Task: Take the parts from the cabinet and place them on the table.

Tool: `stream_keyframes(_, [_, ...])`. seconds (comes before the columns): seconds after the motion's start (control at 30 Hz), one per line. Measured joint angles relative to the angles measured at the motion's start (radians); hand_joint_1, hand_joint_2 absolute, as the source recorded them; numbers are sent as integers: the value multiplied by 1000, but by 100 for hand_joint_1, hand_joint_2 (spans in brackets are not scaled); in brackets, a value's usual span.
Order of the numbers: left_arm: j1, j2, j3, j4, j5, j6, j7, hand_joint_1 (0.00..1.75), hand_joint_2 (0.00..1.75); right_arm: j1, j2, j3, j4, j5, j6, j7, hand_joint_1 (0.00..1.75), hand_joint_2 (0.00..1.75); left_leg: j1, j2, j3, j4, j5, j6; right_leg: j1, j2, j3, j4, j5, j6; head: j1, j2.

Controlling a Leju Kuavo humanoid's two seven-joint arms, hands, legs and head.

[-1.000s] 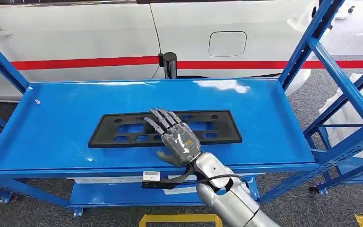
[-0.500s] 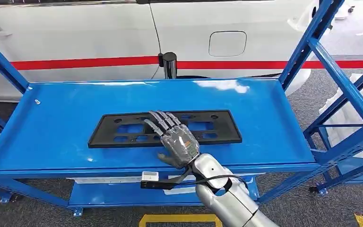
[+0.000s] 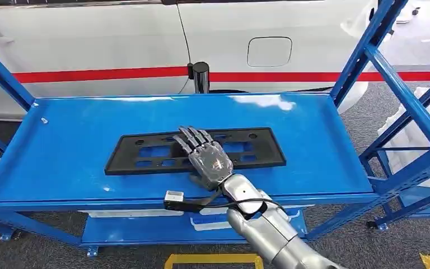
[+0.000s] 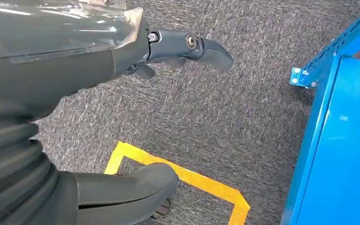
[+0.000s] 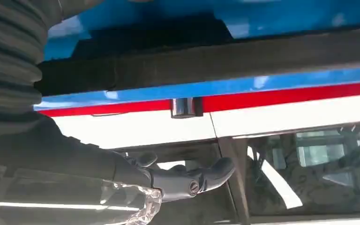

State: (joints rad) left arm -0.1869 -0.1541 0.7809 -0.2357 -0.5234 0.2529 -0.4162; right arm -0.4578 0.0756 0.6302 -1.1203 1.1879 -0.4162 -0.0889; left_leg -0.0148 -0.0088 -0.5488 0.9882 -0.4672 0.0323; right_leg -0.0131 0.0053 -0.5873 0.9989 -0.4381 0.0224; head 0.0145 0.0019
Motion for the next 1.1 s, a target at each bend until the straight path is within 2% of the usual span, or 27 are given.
stream_keyframes(0.2, [-1,-4,0,0,2,-2,-3,0,175,-62,29,-14,111,10,-18,18,0,175,0,1,1,0,0,0,0,0,0,0,0,0,0,0])
stream_keyframes(0.53, [-5,-8,0,0,0,-5,-2,0,175,-90,50,-35,179,83,-44,64,0,175,0,1,4,0,0,0,0,1,2,0,0,0,0,0])
stream_keyframes(0.83, [-7,-8,0,0,-6,0,-13,0,175,-57,48,-58,129,194,-53,79,0,175,-1,0,5,0,0,0,0,1,4,0,0,0,0,0])
stream_keyframes(1.1, [-11,-7,0,0,-9,1,-19,0,175,-12,34,-74,53,201,-55,76,0,175,0,1,5,0,0,0,0,1,3,0,0,0,0,0])
